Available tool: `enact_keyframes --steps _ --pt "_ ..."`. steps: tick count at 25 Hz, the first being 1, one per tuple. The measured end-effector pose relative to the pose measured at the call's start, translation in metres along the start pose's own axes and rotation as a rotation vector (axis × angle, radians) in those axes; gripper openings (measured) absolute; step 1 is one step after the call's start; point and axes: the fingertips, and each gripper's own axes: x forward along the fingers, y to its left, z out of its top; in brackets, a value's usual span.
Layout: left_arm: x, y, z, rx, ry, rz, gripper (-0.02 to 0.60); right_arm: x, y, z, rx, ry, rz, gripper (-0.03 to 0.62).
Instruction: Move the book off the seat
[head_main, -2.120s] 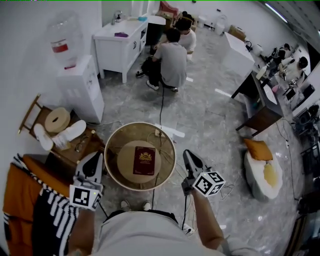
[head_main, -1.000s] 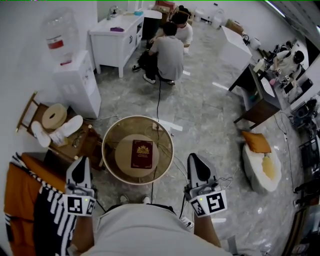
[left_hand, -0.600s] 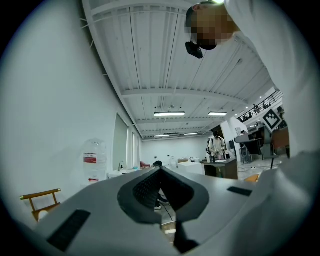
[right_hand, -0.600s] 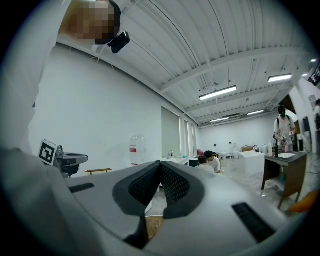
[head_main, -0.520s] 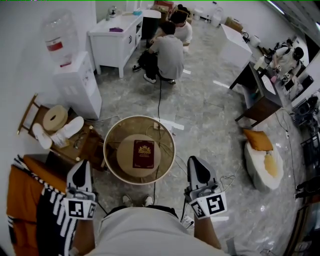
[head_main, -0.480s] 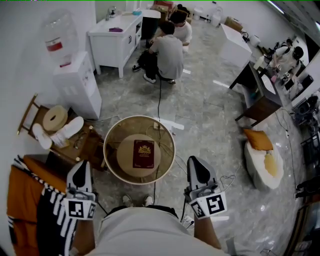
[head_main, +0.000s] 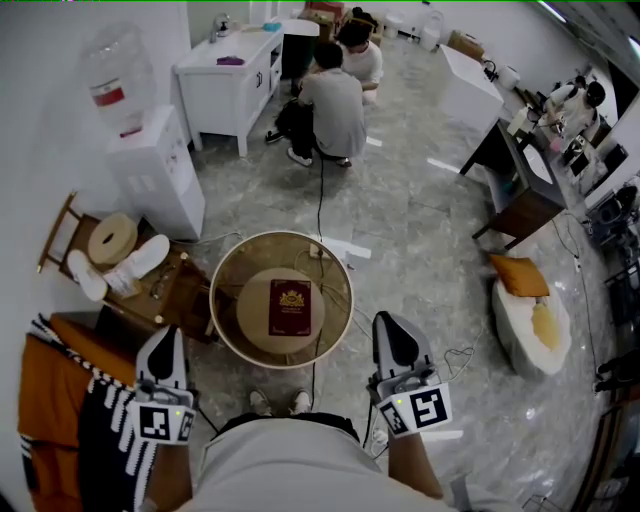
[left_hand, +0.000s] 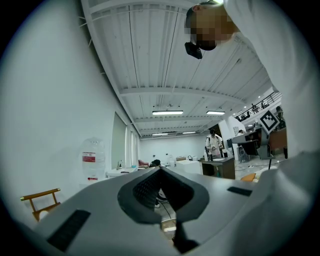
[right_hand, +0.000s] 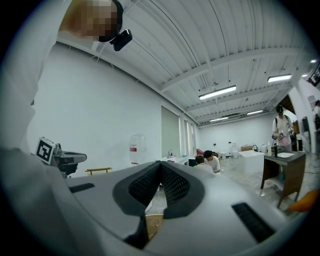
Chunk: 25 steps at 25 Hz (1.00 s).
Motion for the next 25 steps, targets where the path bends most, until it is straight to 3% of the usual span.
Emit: enact_keyframes --steps 19,25 --pt "-0.018 0.015 -0.018 -0.023 0.033 0.005 0.017 0.006 0.030 -0.007 -0.074 0.036 0.033 0.021" --pt "-0.022 0.023 -0.023 -0.063 0.042 0.015 0.017 0.010 0.037 -0.006 -0.077 0.039 0.037 0.020"
